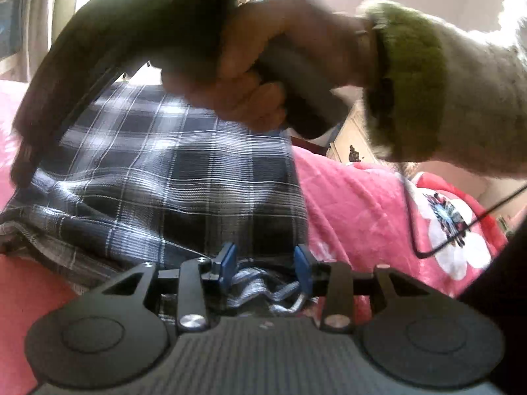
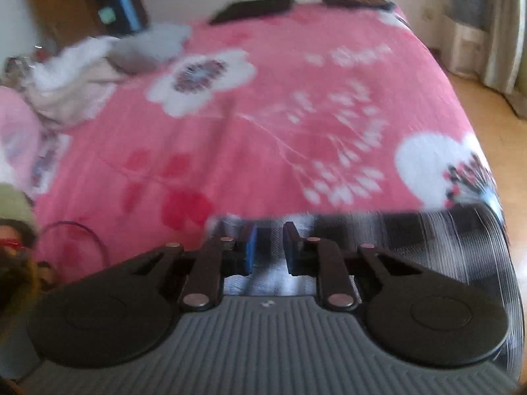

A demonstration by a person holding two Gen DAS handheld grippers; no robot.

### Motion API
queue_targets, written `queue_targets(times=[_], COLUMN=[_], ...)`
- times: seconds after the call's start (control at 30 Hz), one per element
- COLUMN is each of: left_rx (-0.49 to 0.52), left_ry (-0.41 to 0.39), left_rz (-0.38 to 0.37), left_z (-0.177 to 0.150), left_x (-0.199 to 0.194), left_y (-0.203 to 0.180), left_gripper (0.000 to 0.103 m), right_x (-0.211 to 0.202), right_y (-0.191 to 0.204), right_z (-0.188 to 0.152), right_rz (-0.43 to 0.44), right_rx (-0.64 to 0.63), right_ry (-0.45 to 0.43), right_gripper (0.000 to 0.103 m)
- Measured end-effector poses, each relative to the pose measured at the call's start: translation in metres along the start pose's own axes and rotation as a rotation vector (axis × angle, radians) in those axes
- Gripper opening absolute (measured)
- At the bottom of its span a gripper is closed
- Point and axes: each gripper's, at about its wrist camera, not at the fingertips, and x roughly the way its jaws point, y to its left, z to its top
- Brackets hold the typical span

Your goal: Fold clothes

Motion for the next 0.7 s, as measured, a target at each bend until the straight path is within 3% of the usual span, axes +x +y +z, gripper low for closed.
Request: queue_targets(times=[0.1, 0.17, 0.3, 0.4, 0.53, 0.7], left_rx=[0.018, 0.028, -0.017, -0.094, -0.209, -0.201], left_ry=[-0.002, 0.001, 0.022, 0.034, 0.042, 0.059], left_rz=[-0.033, -0.05, -0.05, 0.001, 0.098, 0.149], left_z=[-0.003, -0.006, -0.02, -0.027, -0.036, -0.035], left_x=[-0.008, -0.016, -0.041, -0.057, -0.077, -0.076], left_y=[-0.011, -0.015, -0.015, 0.004, 0.049, 0.07], left_gripper=[0.046, 0.047, 0.047, 0.047, 0.045, 0.042], right_x=[0.034, 0.041, -0.009, -0.049, -0.074, -0.068], right_y=[0.006, 0.008, -0.002, -0.008, 0.014, 0.049], right_z=[-0.005, -0.011, -0.018, -0.035, -0.061, -0.084], right_rz=[0.0, -0.023, -0.054, -0.049, -0.077, -0.076], right_rx=[-0.046, -0.051, 0.09, 0.191, 0.171, 0.119], right_ry=[0.079, 0.079, -0.009, -0.054, -0.024, 0.063], right_gripper=[0.016, 0.015, 0.016, 0.017, 0.018, 0.026])
